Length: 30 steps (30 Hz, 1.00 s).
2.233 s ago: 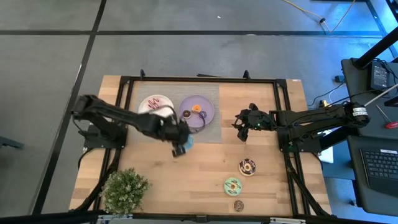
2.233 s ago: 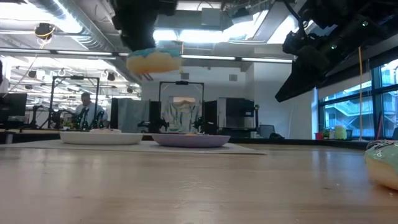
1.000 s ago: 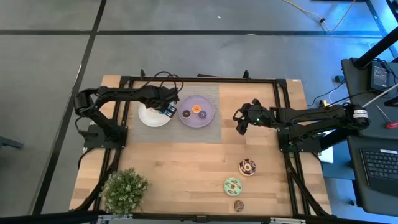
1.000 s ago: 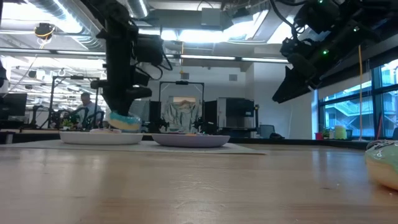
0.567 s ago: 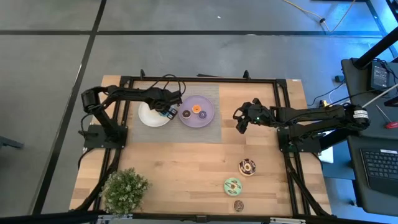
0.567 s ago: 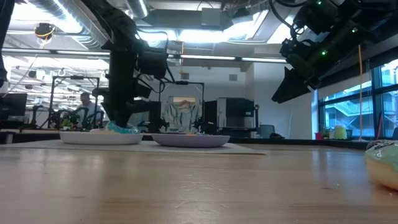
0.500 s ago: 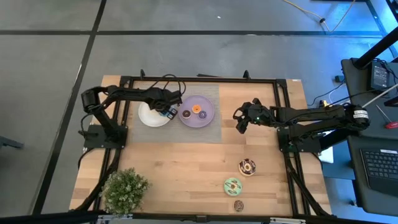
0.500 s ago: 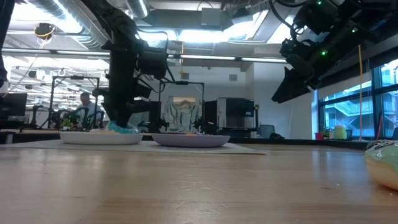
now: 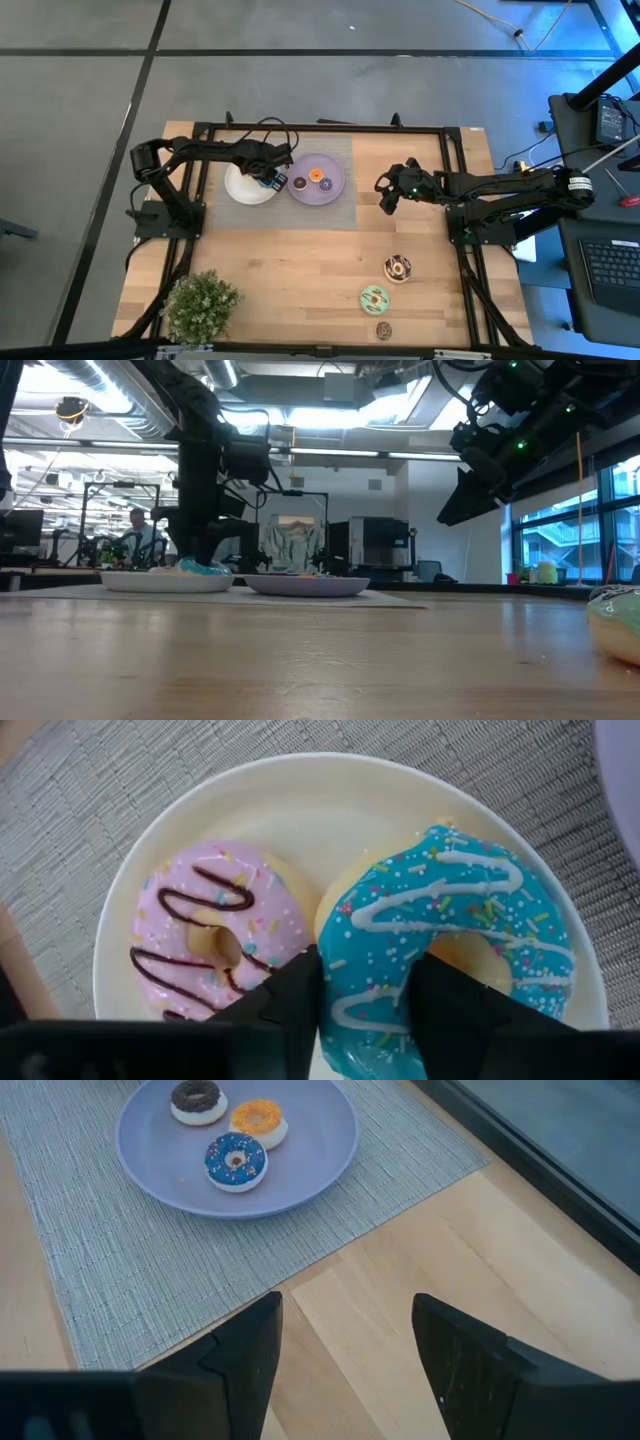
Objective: Pick & Place donuts
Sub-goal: Put the large blue donut on the white plate, then put the large black donut on the white plate
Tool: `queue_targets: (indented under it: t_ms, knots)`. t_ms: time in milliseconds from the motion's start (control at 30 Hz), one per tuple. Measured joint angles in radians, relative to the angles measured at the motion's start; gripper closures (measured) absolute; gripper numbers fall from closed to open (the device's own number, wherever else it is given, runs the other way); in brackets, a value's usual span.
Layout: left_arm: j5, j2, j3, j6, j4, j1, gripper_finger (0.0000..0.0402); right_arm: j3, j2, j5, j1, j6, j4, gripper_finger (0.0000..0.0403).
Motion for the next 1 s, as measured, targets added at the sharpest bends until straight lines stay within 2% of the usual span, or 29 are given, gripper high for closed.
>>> queue_targets:
  t_ms: [333,600,800,900,1000]
  knots:
    - [-0.024,-0.001,0.032,-0.007,-0.042,0.000,0.0207,0.000,0.000,-0.004,0.000,0.000,0.000,0.0177]
    - [-0.014,-0.001,0.085,0.053,-0.061,0.000,0.0207,0.000,0.000,-0.008,0.000,-0.004,-0.001,0.0177]
    - [-0.054,-0.010,0.139,0.057,-0.101,-0.005,0.0207,0.000,0.000,-0.014,0.000,-0.001,-0.001,0.0177]
    - [-0.053,-0.036,0.174,0.105,-0.090,-0.031,0.0208,0.000,0.000,-0.069,0.000,-0.001,-0.002,0.0177]
    - [0.012,-0.068,0.200,0.202,-0.037,-0.074,0.0208,0.012,0.000,-0.125,0.000,0.037,-0.043,0.0177]
